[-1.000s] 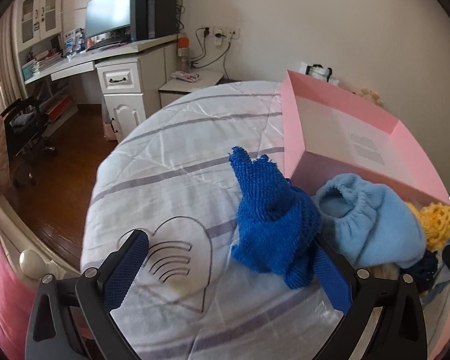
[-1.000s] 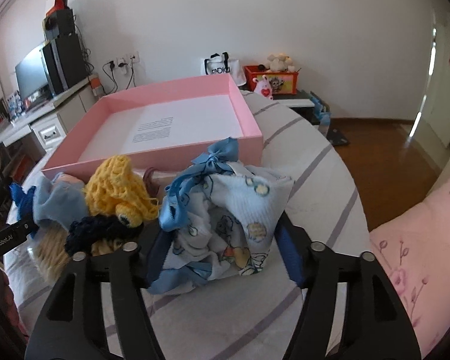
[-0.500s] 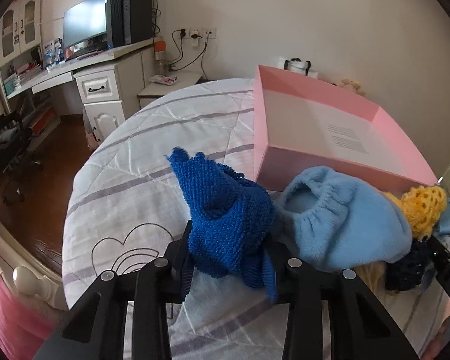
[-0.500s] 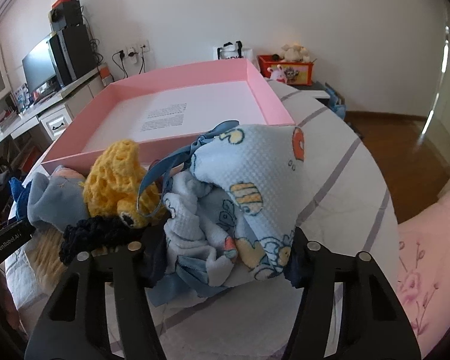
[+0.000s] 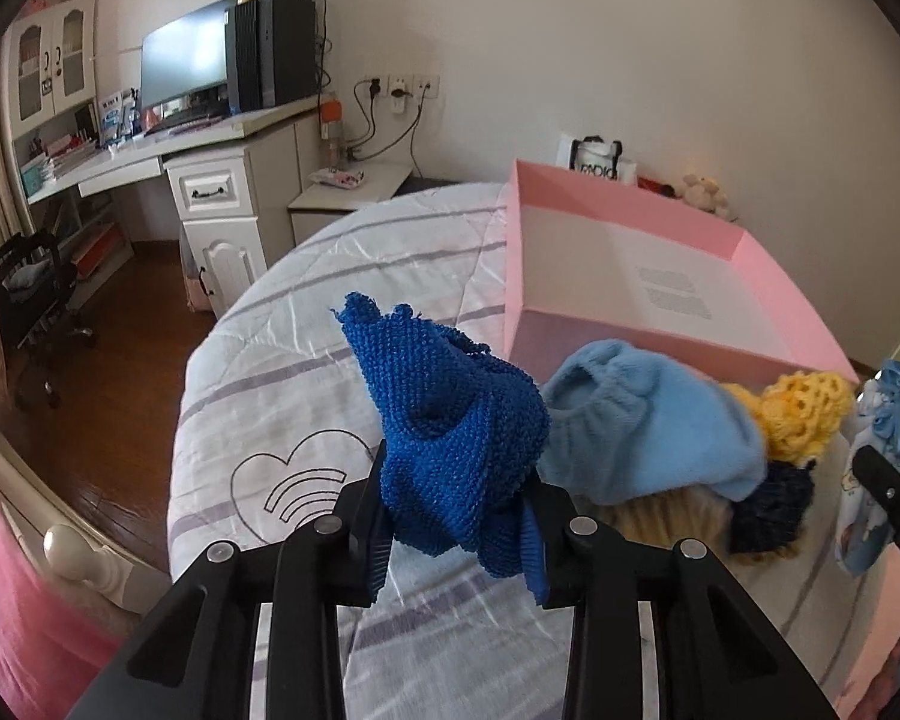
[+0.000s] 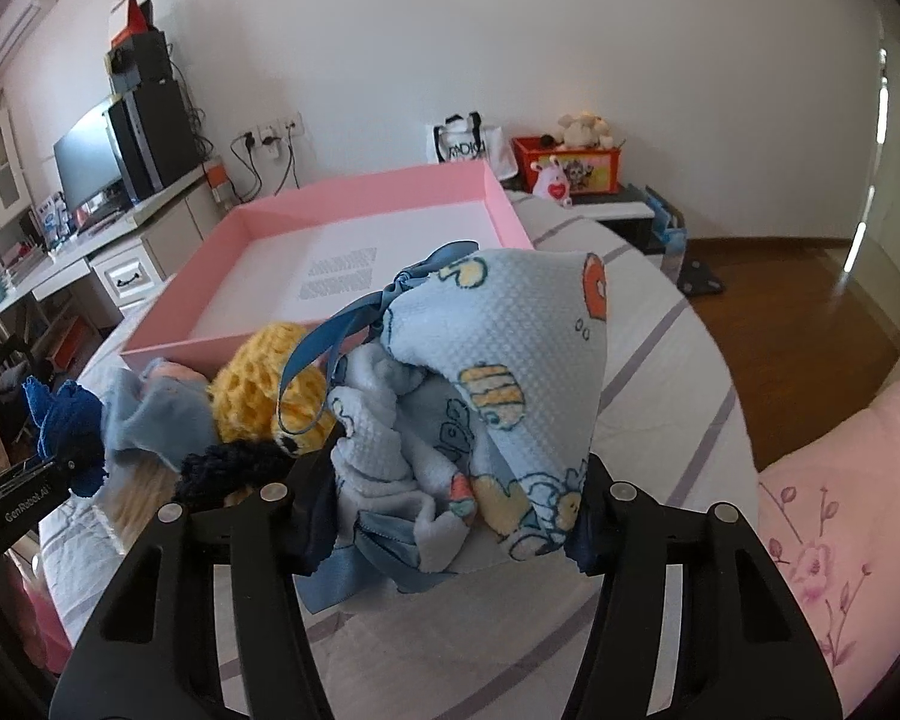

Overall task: Organize soft objects
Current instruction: 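Lift the blue glove with the left gripper while the right gripper lifts the baby cloth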

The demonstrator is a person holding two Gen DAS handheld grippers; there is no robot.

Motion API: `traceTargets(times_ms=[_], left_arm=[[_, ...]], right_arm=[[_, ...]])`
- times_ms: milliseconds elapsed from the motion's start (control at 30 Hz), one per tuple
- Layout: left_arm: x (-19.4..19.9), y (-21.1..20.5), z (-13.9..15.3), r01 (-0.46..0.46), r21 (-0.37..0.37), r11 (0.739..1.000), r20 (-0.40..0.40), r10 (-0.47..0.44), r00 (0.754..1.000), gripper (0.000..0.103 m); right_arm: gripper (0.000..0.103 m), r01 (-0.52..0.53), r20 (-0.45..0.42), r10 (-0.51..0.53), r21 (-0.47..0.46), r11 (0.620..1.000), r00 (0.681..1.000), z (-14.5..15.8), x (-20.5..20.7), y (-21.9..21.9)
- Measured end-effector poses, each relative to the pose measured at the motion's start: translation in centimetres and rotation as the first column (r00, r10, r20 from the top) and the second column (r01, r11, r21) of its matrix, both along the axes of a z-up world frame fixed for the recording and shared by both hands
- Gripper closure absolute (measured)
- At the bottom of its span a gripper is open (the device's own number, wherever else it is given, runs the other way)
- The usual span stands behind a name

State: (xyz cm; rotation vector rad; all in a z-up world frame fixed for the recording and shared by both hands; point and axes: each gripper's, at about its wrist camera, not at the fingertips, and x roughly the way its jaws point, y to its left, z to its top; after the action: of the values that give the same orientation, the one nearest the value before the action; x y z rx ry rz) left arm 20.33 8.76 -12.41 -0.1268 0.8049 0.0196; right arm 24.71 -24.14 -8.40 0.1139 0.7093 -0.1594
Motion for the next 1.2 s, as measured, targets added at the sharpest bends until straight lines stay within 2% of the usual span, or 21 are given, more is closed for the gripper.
traceTargets(times_ms=[300,700,967,1200], left_arm=[[-3.4,-0.7,2.9,0.030,-0.003,1.000,0.069,-0.030,0.997,0.071],[-9.8,-1.7,7.6,0.063,0.020,0.998,0.214,-0.066,0.975,0.071],[-14.6,-1.8,10.0,0.046,0.060,0.997,0.326,-0.063,0.943,0.071],[-19.2,-1.5,10.7,0.061,0.060,0.996,0.397,-0.080,0.914,0.071]], right_arm=[[0.048,-0.027,0.081,0.028,-0.014,1.000,0.996,2.7,-2.8,0.9],[0.048,-0.063,0.228,0.075,-0.062,0.996,0.971,7.7,-7.1,3.3],[0.047,-0.080,0.320,0.105,-0.090,0.993,0.942,10.5,-10.0,4.7],[0.047,-0.095,0.370,0.134,-0.122,0.988,0.919,11.7,-12.0,5.6]])
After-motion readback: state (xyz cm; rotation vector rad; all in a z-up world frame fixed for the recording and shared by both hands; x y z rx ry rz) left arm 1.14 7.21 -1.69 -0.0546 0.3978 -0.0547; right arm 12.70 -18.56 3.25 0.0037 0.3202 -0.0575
